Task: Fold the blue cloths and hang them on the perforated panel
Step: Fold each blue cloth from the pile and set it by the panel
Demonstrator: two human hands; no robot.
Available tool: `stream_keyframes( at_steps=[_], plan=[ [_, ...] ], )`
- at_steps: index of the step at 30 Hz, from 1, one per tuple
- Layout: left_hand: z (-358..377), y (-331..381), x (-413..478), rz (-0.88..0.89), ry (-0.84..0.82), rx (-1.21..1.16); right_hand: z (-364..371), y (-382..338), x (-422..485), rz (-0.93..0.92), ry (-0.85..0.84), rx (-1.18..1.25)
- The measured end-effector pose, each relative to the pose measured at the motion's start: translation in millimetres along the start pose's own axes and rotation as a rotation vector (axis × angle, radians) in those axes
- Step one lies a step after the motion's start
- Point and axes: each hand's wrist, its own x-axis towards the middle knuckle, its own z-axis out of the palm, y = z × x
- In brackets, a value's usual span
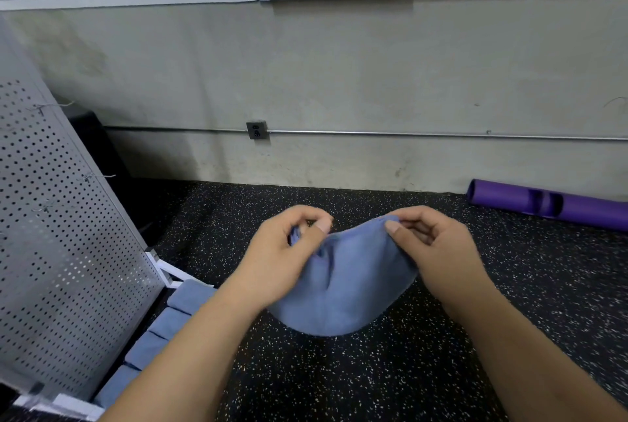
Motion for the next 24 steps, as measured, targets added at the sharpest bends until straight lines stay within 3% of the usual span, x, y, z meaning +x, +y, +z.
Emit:
stream_keyframes(
  at_steps=[4,7,13,19,24],
  plan=[
    [-28,-1,7,-0.220,0.232,-0.187,-30,8,12,0.027,0.257,0.073],
    [-42,-8,6,-0.308,0.289,-0.232,-44,9,15,0.043,0.275,0.131],
    [-47,-15,5,-0.261,0.129,-0.358,-51,11,16,0.051,0.271,0.147],
    [-57,-22,3,-0.178,0.295,-0.187,-61,12,16,0.023,0.219,0.095],
    [-64,-22,0,-0.091,0.297,-0.015,-66,12,17,0.029,0.216,0.106]
  ],
)
